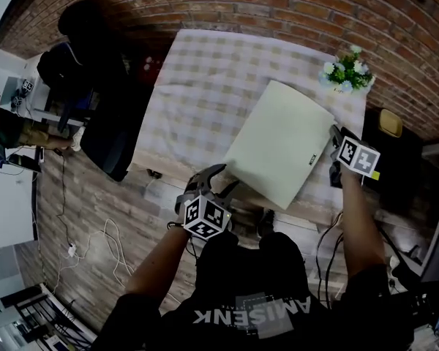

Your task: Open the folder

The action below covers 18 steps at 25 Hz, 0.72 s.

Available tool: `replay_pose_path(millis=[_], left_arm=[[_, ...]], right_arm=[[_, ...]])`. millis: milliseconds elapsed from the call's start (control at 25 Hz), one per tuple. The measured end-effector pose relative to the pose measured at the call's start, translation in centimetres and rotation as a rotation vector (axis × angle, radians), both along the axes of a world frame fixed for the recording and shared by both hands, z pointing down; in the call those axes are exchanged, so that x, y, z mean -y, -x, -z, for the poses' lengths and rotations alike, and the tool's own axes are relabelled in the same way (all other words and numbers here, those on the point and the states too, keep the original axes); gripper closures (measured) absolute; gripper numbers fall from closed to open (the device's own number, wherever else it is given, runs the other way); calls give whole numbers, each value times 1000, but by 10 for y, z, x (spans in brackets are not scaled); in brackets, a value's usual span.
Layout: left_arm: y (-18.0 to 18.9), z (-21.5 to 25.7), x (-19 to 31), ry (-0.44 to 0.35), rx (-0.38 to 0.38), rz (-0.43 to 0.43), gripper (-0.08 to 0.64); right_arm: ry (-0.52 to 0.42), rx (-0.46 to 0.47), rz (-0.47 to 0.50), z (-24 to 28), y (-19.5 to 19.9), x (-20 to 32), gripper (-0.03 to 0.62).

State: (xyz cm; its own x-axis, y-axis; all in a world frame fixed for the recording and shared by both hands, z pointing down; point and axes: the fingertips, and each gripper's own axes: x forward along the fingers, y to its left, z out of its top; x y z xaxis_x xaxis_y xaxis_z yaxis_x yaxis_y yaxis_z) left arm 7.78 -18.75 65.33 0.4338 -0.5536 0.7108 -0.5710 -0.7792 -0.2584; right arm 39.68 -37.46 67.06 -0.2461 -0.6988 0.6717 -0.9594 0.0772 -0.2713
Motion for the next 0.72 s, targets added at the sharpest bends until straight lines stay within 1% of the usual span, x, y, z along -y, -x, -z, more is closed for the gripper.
replay_pose_path(millis=[120,240,320,480,640,720], left_arm=[[5,-1,5,-32,54,-22,330],[5,0,9,-74,161,-92,330],[3,2,11,-94,218,-137,330],[-1,1,15,-131,275,-209,330],[-6,-5,13,-204,335,-315,330],[-8,-3,12,-223,352,-348,330]], right_arm=[[-1,-17,8,1,-1,0,396],[-2,-6,0,1,1,0,396],[0,1,-1,0,1,0,396],[1,6,13,-1,1,1,396],[8,17,19,-3,2,0,396],[6,12,24,-2,2,0,397]])
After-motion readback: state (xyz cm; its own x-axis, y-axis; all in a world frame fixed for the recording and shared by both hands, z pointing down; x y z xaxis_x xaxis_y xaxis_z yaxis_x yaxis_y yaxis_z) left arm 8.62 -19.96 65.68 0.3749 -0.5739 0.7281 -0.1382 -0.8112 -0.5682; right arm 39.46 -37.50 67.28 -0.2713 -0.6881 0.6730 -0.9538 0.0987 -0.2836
